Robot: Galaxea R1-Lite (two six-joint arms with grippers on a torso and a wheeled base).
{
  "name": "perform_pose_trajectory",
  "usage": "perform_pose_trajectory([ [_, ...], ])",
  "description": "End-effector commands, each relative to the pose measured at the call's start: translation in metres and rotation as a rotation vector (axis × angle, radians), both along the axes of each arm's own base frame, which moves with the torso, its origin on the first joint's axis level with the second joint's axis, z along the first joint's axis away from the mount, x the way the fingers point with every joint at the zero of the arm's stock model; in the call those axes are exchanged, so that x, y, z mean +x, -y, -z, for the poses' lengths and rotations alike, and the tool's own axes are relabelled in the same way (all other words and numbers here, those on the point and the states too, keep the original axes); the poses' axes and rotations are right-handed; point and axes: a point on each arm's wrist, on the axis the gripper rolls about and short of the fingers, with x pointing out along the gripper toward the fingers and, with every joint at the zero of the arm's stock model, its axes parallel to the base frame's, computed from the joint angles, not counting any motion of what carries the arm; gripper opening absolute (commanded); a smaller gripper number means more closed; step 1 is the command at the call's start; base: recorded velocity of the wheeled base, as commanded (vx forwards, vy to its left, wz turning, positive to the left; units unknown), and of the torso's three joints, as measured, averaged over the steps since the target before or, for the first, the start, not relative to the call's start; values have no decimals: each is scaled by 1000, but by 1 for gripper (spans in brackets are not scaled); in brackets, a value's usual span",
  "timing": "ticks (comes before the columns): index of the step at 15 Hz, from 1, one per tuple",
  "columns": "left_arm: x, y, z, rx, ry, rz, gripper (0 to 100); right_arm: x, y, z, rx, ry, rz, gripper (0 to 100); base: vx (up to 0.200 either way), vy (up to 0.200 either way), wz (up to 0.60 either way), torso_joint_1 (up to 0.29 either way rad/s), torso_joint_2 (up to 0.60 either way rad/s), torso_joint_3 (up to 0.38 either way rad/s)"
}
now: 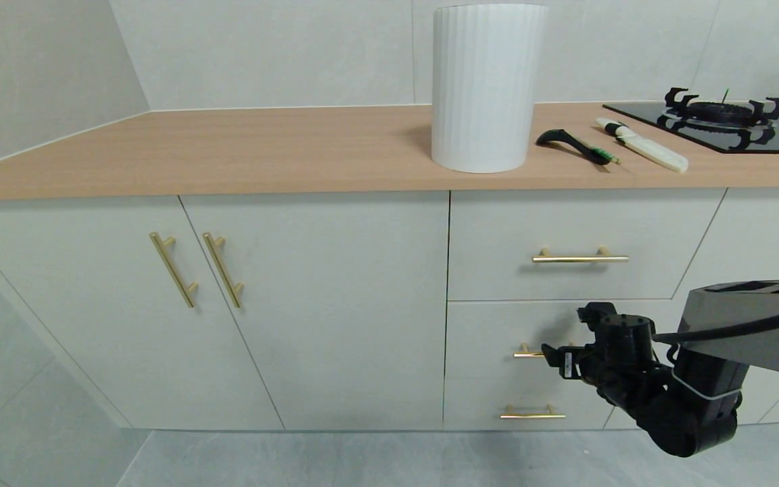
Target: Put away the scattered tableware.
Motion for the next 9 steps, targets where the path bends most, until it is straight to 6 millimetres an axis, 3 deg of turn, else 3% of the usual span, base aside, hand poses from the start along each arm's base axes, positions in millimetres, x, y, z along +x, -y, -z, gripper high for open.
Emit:
perform_pose_trajectory([
  [1,0,0,0,0,-1,-1,100,2,-1,8,-6,-2,10,100,0,0,0,0,0,0],
  [9,0,0,0,0,-1,-1,100,8,1,24,-17,-8,33,100,0,0,0,0,0,0],
])
